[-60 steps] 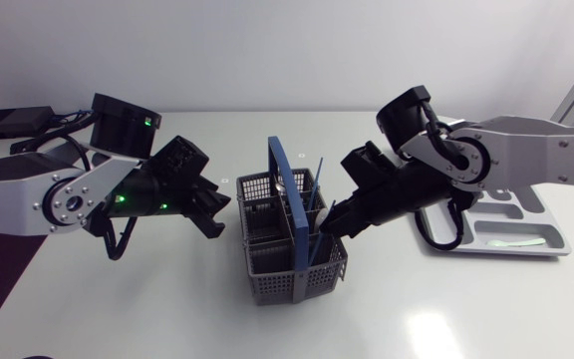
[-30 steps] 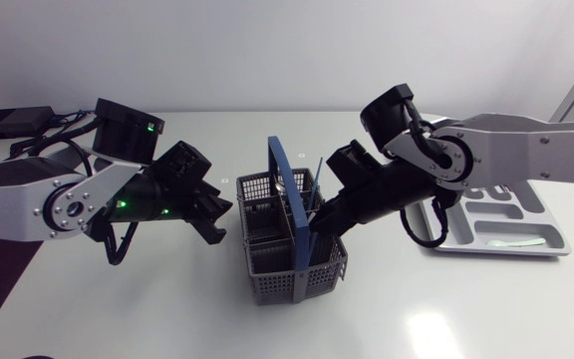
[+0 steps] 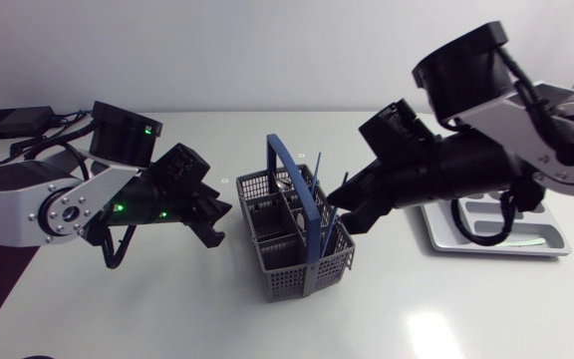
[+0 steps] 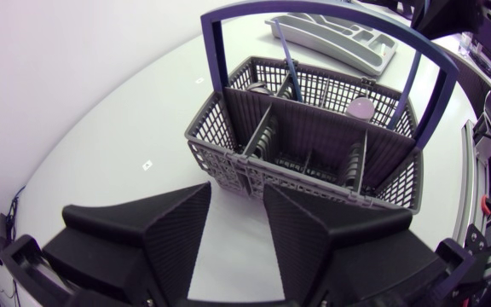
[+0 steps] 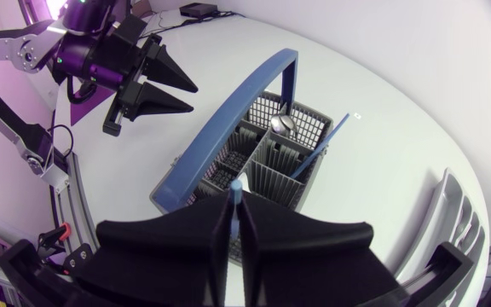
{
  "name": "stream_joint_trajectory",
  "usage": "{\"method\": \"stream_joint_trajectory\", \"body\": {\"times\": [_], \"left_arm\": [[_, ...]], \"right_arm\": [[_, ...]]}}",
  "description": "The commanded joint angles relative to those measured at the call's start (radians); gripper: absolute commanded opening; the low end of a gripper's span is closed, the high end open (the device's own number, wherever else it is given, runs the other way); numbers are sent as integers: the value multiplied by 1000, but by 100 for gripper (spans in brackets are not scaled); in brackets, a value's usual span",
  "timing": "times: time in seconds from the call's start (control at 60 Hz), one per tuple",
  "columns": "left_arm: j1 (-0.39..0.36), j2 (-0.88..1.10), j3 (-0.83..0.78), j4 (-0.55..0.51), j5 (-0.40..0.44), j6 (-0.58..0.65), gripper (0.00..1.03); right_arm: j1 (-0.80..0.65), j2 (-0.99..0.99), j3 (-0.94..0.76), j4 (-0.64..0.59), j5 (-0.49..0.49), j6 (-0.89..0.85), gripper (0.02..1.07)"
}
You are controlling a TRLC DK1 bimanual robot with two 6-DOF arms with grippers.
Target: Unload the cutlery basket into the drawer organizer.
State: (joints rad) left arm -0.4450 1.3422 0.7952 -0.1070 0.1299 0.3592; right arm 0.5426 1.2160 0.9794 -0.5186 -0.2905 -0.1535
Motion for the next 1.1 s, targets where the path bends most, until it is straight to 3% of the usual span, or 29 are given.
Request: {"method": "stream_joint_trajectory", "body": {"times": [0.0, 0.3, 0.433, 0.55, 0.75, 1.083], "left_arm": [[-9, -18, -34, -2, 4, -19, 46], [-12, -28, -36, -3, 2, -19, 46], [-20, -28, -36, -3, 2, -19, 46], [-21, -28, -36, -5, 2, -19, 46], [-23, -25, -36, -5, 2, -19, 46], [-21, -28, -37, -8, 2, -16, 46]], "right_arm": [[-38, -58, 54, -37, -19, -15, 9], [-331, -125, 156, -187, -110, -67, 9], [-573, -18, 223, -251, -114, -136, 9], [-701, 114, 260, -258, -108, -193, 9], [-773, 309, 321, -248, -56, -224, 9], [-773, 567, 415, -255, 13, -221, 10]]}}
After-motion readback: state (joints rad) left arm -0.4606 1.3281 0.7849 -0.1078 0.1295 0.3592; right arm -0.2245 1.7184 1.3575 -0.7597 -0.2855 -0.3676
